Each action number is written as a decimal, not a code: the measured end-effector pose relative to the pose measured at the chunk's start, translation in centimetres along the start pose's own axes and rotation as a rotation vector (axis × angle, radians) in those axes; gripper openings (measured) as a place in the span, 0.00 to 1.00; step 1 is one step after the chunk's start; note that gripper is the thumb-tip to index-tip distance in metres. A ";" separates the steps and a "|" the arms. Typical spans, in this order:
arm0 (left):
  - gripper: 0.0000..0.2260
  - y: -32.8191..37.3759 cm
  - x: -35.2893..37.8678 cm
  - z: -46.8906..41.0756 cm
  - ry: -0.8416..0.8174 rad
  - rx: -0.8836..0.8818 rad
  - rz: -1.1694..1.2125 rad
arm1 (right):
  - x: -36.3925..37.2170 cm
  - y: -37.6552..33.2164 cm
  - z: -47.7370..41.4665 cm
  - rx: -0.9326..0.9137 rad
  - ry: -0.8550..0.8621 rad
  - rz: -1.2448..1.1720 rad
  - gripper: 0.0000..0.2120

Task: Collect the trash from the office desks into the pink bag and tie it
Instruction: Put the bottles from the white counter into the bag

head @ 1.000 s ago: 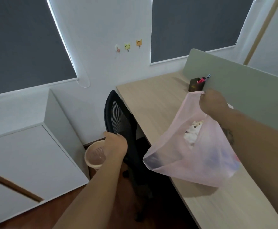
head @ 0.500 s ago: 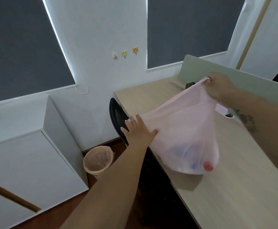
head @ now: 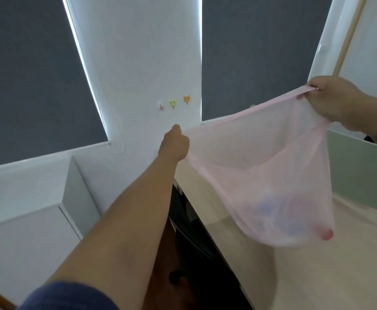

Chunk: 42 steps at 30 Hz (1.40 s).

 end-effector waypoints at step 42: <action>0.15 -43.3 -85.6 -5.6 1.183 -0.576 -1.062 | 56.4 -93.1 24.7 -0.645 -0.717 -0.827 0.17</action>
Point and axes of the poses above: each hand's wrist, its own z-axis away from the middle knuckle, its own x-axis out of the palm, y = z × x, the point moved 3 cm from there along -z, towards the middle knuckle, and after that the axes turned 13 degrees about y, right-handed, at the moved point
